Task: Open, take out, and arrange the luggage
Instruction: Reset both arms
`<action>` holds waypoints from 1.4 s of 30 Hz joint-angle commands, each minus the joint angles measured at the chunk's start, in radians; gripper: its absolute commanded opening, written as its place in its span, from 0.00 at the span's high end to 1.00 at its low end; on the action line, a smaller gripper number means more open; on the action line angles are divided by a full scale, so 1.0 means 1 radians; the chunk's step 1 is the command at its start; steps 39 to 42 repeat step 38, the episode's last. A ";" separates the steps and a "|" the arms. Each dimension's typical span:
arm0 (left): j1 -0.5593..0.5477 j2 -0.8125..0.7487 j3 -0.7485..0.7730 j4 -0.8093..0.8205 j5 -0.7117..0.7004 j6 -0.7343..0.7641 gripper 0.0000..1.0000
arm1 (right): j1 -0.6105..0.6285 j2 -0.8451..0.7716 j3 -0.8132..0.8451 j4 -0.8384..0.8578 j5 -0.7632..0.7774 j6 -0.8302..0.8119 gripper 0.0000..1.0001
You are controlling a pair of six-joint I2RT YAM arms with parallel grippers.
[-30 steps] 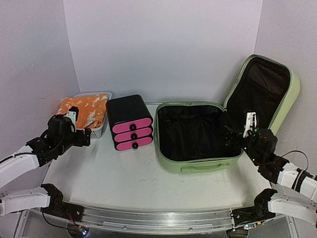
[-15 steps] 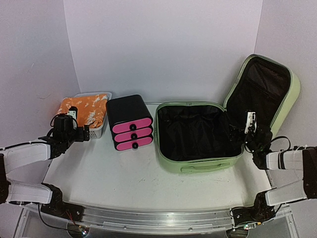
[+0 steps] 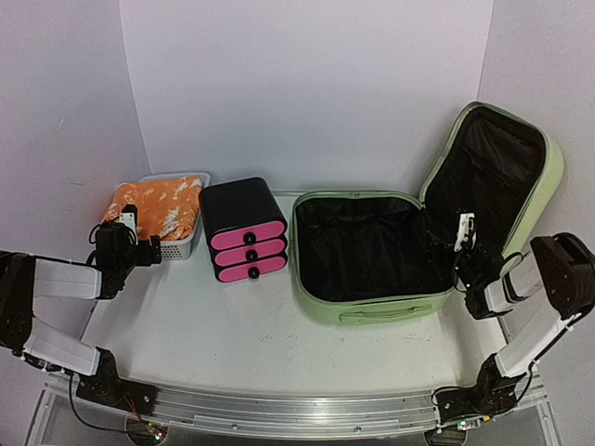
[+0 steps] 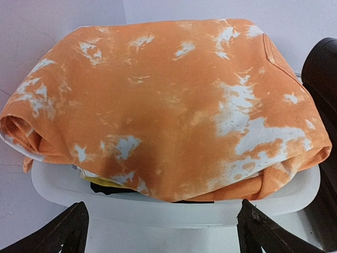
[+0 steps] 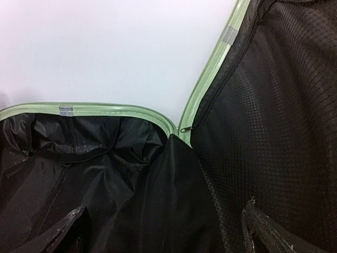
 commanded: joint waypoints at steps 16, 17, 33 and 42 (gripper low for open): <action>0.011 0.248 0.019 0.276 0.077 0.072 0.01 | -0.028 0.114 0.028 0.113 0.158 0.045 0.02; 0.010 0.250 0.021 0.277 0.078 0.073 0.01 | -0.028 0.113 0.028 0.113 0.160 0.045 0.02; 0.015 0.254 0.010 0.295 0.075 0.068 0.00 | -0.028 0.116 0.030 0.113 0.157 0.045 0.02; 0.015 0.253 0.008 0.296 0.076 0.068 0.00 | -0.028 0.113 0.029 0.113 0.159 0.045 0.02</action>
